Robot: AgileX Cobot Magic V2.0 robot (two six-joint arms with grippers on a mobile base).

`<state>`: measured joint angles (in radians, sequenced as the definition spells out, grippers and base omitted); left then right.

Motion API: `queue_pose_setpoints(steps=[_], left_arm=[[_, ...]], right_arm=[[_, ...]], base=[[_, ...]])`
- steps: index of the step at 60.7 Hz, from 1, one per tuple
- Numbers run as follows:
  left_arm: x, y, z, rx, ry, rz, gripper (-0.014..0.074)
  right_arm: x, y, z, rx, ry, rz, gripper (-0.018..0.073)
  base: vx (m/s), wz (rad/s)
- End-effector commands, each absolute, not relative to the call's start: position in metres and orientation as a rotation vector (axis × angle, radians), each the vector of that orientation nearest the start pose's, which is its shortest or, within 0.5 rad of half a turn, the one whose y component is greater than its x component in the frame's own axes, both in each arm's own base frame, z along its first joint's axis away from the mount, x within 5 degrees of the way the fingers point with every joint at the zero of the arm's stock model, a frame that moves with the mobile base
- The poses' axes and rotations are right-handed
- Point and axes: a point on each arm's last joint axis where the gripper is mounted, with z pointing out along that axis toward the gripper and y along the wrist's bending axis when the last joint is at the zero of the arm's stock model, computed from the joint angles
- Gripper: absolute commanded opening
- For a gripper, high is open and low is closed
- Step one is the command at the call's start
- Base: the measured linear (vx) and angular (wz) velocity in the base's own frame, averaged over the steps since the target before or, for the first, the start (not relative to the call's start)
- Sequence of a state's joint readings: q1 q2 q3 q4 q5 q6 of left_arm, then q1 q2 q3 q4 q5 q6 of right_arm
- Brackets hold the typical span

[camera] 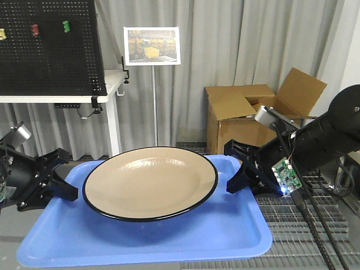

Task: Place disk in tray to left cabinet
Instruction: 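Keep holding the tray while driving up to the open cabinet shelf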

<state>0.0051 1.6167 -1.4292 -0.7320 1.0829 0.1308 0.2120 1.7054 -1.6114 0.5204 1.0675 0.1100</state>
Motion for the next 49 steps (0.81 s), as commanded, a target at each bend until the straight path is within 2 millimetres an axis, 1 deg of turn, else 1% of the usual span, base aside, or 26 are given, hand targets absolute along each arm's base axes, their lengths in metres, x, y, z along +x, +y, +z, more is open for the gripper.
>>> queue_pose_setpoints(steps=[1, 35, 49], left_arm=[[0.3284, -0.0693, 0.3729, -0.113, 2.429, -1.127, 0.0], [0.3284, -0.0692, 0.3728, -0.113, 2.429, -1.126, 0.0], [0.3284, -0.0692, 0.3728, -0.113, 2.429, -1.126, 0.0]], right_arm=[[0.3408, 0.1296, 0.3868, 0.034, 2.478, 0.987, -0.0003], [0.3408, 0.1297, 0.3869, 0.034, 2.478, 0.988, -0.0003], [0.3407, 0.1297, 0.3868, 0.033, 2.479, 0.988, -0.0003]], base=[[0.55, -0.03], [0.47, -0.06], [0.35, -0.23]])
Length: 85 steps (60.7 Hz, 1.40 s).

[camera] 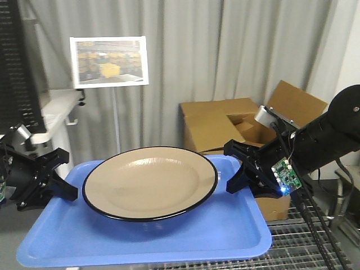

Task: Place disk in tray to left cabinet
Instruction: 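Keep holding the tray while driving up to the open cabinet shelf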

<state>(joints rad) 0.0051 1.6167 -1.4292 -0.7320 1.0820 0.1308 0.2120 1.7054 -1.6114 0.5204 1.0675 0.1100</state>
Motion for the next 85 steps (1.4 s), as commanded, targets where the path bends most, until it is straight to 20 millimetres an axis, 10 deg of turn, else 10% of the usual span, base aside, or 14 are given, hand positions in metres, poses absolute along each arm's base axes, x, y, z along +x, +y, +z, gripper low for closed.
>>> queue_pose_setpoints(steps=[1, 85], left_arm=[[0.3284, -0.0692, 0.3728, -0.113, 2.429, -1.126, 0.0], [0.3283, -0.0693, 0.3729, -0.112, 2.429, -1.128, 0.0]], right_arm=[[0.3407, 0.1297, 0.3868, 0.033, 2.479, 0.988, -0.0003], [0.3405, 0.1297, 0.3867, 0.032, 2.481, 0.988, -0.0003]], base=[[0.31, -0.37], [0.2, -0.67]])
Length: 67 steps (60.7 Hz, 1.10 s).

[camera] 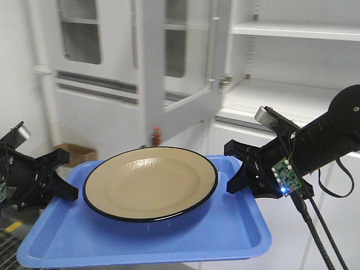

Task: Place disk in tray to left cabinet
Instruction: 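Keep holding the tray while driving up to the open cabinet shelf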

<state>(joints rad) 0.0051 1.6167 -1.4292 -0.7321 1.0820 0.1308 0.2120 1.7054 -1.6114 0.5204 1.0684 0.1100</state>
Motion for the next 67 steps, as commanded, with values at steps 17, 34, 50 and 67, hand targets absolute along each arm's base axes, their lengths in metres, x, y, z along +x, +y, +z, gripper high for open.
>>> queue_pose_setpoints(steps=[17, 34, 50, 67], left_arm=[[0.3283, -0.0693, 0.3729, -0.112, 2.429, -1.128, 0.0], [0.3283, -0.0693, 0.3729, -0.112, 2.429, -1.128, 0.0], [0.3283, -0.0693, 0.3729, -0.112, 2.429, -1.128, 0.0], [0.3283, -0.0693, 0.3729, -0.112, 2.429, -1.128, 0.0]], right_arm=[[0.3405, 0.1297, 0.3867, 0.032, 2.481, 0.988, -0.0003], [0.3405, 0.1297, 0.3867, 0.032, 2.481, 0.988, -0.0003], [0.3404, 0.1297, 0.3866, 0.032, 2.482, 0.988, -0.0003], [0.3402, 0.1297, 0.3865, 0.031, 2.484, 0.989, -0.0003]], base=[[0.16, -0.64], [0.14, -0.55], [0.15, -0.35], [0.2, -0.18]])
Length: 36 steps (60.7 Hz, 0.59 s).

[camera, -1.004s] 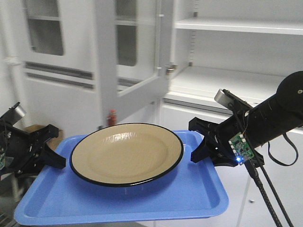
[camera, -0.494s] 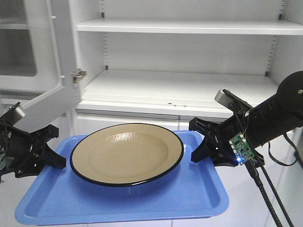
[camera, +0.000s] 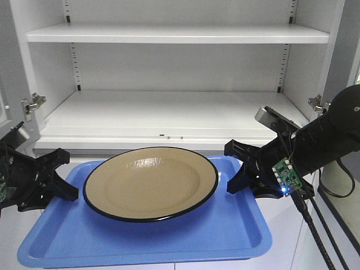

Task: Place disk in tray to left cabinet
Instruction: 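Keep holding the tray while driving up to the open cabinet shelf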

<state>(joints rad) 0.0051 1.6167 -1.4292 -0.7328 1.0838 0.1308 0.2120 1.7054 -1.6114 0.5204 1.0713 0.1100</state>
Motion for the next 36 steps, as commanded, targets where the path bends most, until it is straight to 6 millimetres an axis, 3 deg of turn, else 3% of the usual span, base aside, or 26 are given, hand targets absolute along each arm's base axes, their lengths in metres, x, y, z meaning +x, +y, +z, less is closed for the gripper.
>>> queue_pose_setpoints(steps=[1, 36], left_arm=[[0.3283, -0.0693, 0.3729, -0.112, 2.429, -1.128, 0.0], [0.3283, -0.0693, 0.3729, -0.112, 2.429, -1.128, 0.0]], right_arm=[[0.3401, 0.1298, 0.3865, 0.03, 2.485, 0.989, -0.0003], [0.3401, 0.1298, 0.3865, 0.03, 2.485, 0.989, -0.0003]], base=[[0.25, -0.11], [0.31, -0.03]])
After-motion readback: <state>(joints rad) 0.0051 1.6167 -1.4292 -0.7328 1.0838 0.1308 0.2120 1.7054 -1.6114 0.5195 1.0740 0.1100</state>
